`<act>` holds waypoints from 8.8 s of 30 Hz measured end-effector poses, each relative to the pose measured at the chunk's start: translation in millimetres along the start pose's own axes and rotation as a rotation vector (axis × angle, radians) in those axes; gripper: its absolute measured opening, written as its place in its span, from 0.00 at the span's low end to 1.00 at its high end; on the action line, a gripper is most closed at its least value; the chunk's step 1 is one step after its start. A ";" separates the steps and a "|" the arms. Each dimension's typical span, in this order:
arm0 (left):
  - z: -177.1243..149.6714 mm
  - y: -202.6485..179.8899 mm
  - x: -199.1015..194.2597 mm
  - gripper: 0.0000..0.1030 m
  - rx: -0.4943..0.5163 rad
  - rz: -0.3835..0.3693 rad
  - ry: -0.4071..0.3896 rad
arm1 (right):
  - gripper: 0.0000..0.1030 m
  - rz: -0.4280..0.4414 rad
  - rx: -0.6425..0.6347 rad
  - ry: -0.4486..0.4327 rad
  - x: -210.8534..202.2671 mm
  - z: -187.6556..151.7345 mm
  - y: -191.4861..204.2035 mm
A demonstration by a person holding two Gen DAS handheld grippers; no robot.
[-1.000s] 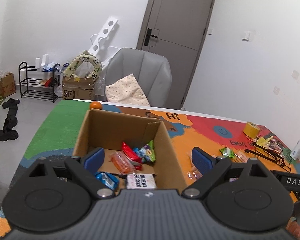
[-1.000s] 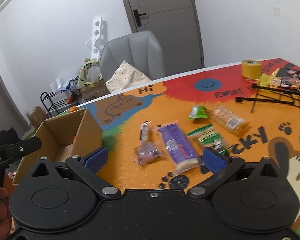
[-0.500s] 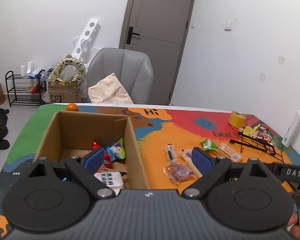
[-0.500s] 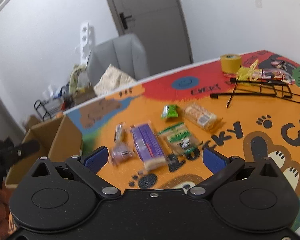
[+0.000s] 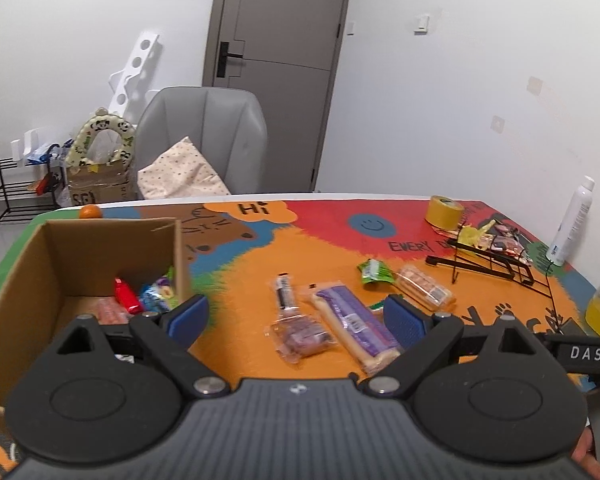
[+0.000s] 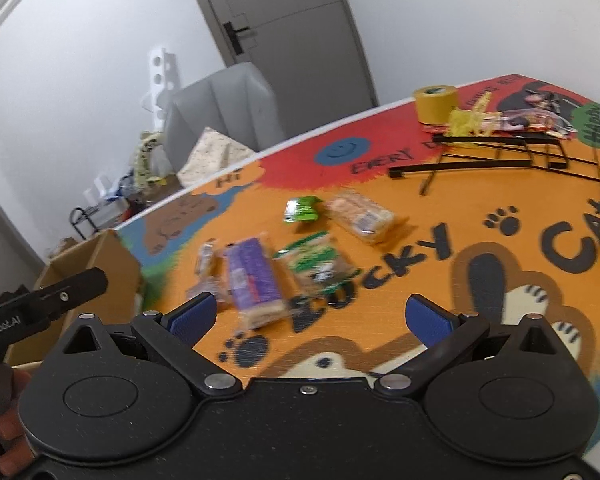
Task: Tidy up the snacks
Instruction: 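Withdraw both grippers from the box back toward the snacks, then grasp the purple-pink packet with the left gripper while the right grasps the green cow-print packet, then carry both packets over the cardboard box and open both grippers, then withdraw both grippers from the box toward the remaining snacks, then grasp the purple bar with the left gripper while the right grasps the bread packet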
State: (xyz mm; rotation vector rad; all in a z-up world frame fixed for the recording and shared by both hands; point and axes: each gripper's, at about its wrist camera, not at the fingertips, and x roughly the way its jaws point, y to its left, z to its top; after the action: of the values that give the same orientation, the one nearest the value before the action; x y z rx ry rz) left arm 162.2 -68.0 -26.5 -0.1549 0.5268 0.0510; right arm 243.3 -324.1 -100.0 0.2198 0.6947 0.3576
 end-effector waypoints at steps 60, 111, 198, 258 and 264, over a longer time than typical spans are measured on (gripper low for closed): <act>-39.5 -9.3 129.5 0.41 -0.056 0.064 0.127 | 0.65 0.066 -0.082 0.052 113.6 15.1 -1.7; -5.7 1.2 33.1 0.38 -0.050 -0.024 0.027 | 0.42 0.131 -0.064 -0.065 33.2 5.9 44.1; -7.1 157.6 -71.5 0.91 -0.260 0.197 -0.067 | 0.65 0.305 -0.238 -0.004 13.2 -11.7 176.1; -2.9 -29.9 61.9 0.92 -0.076 -0.048 0.156 | 0.88 0.111 -0.015 -0.018 27.6 20.3 -23.8; -7.0 -33.7 89.4 0.91 -0.100 -0.039 0.194 | 0.82 0.087 -0.008 -0.007 43.8 24.1 -36.5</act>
State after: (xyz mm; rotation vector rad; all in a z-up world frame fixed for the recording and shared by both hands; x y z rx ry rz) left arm 238.9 -101.6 -73.1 -0.2695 0.7152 0.0239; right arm 299.3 -342.2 -119.0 0.2446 0.6782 0.4427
